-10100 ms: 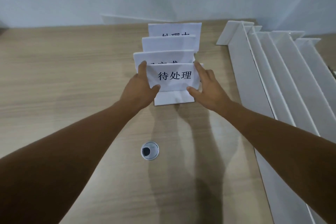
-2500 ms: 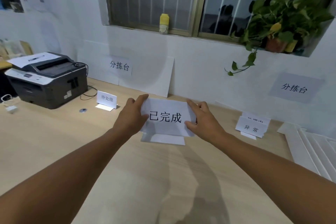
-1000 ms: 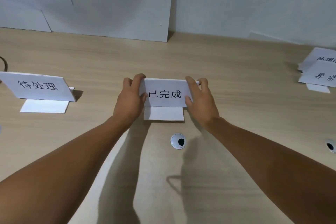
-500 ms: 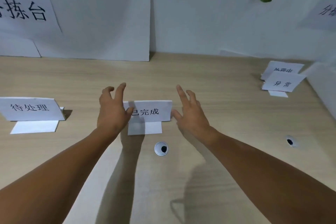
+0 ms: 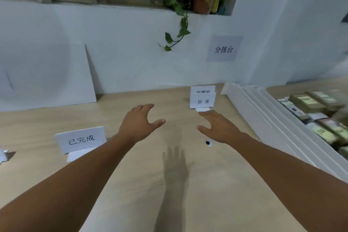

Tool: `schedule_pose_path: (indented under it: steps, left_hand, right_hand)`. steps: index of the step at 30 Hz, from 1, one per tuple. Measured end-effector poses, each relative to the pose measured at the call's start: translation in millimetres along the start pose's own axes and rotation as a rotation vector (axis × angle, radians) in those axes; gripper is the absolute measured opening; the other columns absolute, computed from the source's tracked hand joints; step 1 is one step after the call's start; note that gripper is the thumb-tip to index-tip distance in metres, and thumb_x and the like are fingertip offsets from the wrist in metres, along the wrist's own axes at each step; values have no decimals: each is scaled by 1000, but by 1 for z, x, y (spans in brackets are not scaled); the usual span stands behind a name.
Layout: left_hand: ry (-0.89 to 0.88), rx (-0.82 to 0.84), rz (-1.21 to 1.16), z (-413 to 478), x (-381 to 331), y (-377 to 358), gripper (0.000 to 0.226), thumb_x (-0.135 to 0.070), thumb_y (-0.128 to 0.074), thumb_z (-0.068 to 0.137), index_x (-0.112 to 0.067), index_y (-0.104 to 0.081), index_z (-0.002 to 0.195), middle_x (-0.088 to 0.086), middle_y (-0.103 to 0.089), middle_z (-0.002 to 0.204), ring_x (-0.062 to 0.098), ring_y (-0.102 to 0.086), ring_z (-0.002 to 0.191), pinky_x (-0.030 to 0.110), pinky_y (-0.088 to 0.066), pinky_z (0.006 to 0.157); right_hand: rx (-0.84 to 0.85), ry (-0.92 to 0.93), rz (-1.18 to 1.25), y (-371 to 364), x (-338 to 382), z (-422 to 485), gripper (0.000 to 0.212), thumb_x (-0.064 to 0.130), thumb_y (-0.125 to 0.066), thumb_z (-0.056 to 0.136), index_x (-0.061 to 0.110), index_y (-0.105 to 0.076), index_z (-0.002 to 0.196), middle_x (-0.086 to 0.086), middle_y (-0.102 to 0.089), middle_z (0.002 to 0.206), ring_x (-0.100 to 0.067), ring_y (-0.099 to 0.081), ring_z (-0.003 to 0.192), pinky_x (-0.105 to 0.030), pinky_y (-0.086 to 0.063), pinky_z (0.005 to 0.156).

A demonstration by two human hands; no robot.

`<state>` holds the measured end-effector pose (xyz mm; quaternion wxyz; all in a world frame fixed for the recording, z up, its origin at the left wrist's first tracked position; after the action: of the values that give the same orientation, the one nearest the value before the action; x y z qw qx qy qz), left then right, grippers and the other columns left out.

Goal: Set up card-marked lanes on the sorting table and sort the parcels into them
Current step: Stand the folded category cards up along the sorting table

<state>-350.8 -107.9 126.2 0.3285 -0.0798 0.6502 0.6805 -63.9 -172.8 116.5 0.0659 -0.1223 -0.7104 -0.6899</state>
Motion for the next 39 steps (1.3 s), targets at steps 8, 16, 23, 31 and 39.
schedule_pose_path:
  steps: [8,16,23,31,39]
  left_hand:
    - [17,-63,-133,-34,-177,-83,79,-60,-69,87,-20,-44,151,6,-48,150,25,-41,141,37,-33,116]
    - [82,-129,2,14,-211,-129,85,-62,-70,85,-24,-39,154,4,-35,159,24,-27,149,42,-29,120]
    - [189,-93,-18,101,-190,-192,87,-63,-68,85,-26,-33,156,3,-30,160,27,-25,148,42,-30,117]
    - [294,-45,-20,185,-159,-263,91,-61,-72,84,-27,-29,157,4,-15,164,27,-11,152,51,-34,115]
    - [368,-22,22,307,-118,-315,93,-57,-75,83,-32,-26,158,7,-14,163,33,-16,150,54,-38,110]
  right_hand:
    - [-81,88,52,60,-142,-70,68,47,-60,98,31,-32,158,1,-38,157,-23,-41,140,-36,-40,110]
    - [-36,98,101,64,-204,-37,72,50,-60,97,37,-26,159,3,-33,159,-22,-37,141,-41,-41,110]
    - [21,88,20,52,-258,30,72,53,-58,98,36,-25,160,2,-31,160,-22,-36,144,-45,-44,109]
    - [65,92,88,11,-320,148,72,44,-63,97,30,-28,159,-6,-34,153,-26,-43,137,-43,-43,109]
    - [63,142,145,-45,-353,297,77,39,-64,95,31,-24,160,-7,-37,146,-25,-50,126,-38,-47,101]
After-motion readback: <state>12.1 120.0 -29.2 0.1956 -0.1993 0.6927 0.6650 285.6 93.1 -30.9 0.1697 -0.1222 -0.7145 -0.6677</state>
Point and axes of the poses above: each hand's wrist, its own z-axis towards the middle knuckle, its own y-axis out of the back of the hand, x = y × z, the point moved 4 cm from there along z, towards the middle knuckle
